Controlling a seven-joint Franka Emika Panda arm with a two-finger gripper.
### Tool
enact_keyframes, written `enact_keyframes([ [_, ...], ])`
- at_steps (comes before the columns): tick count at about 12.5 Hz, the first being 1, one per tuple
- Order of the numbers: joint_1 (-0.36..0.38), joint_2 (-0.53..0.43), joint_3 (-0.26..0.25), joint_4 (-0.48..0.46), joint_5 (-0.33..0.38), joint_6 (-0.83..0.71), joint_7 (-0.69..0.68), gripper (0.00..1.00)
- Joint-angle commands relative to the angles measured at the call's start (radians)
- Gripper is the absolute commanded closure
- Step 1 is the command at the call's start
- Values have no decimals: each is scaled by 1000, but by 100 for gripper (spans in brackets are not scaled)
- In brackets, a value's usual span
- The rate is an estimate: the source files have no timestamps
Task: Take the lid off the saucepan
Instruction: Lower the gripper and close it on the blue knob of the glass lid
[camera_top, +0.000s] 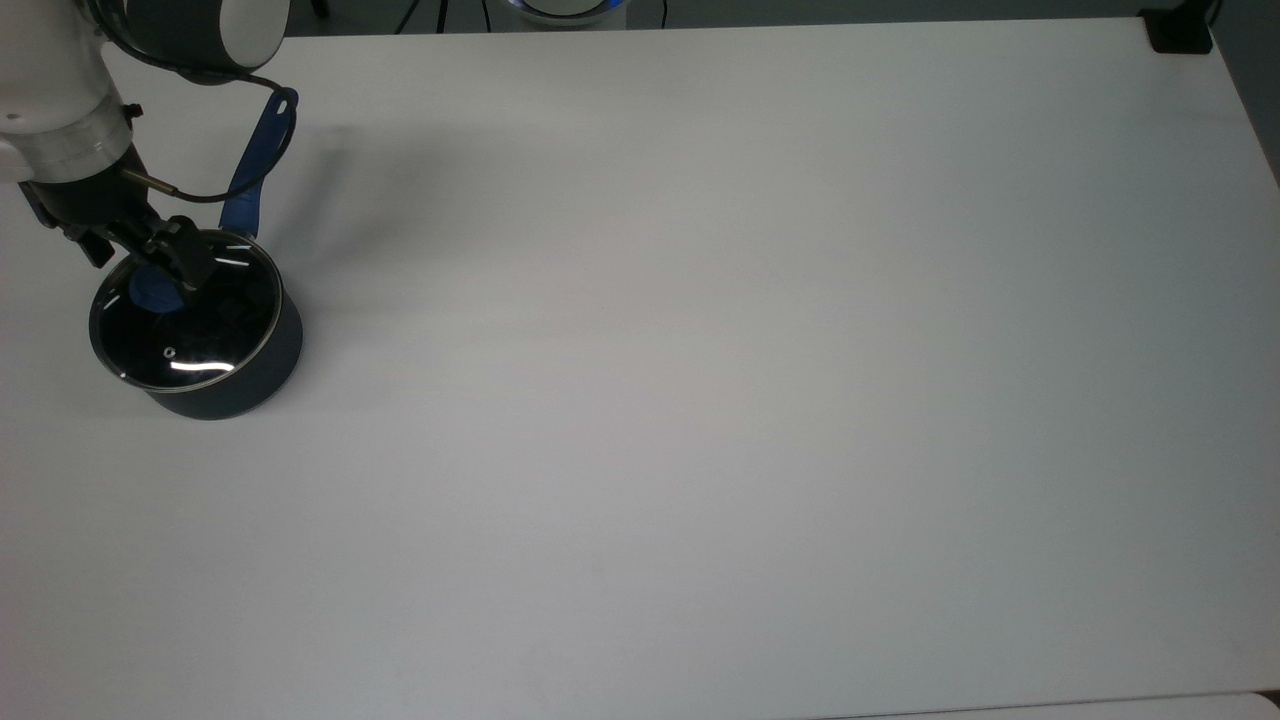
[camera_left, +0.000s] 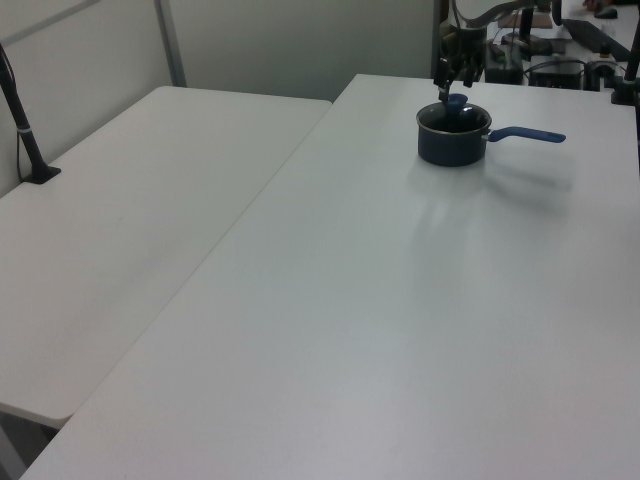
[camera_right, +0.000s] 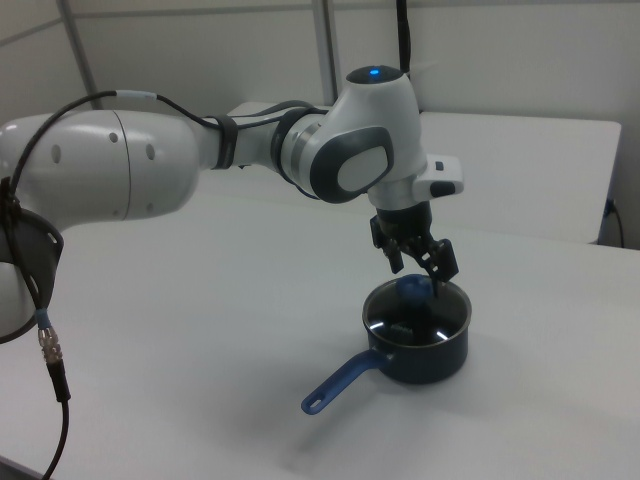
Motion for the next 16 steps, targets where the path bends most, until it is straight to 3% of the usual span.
enact_keyframes([
  [1,25,-11,-10,-16,10,-23,-30,0],
  [7,24,-3,-10,-33,7,-9,-47,3],
  [8,22,-3,-10,-33,9,-9,-51,12],
  [9,22,-5,-10,-33,12,-9,-62,28],
  [11,22,-6,-10,-33,13,-12,-82,45],
  [13,21,-12,-11,-32,18,-17,-94,53],
  [16,22,-34,-13,-32,21,-26,-93,54],
])
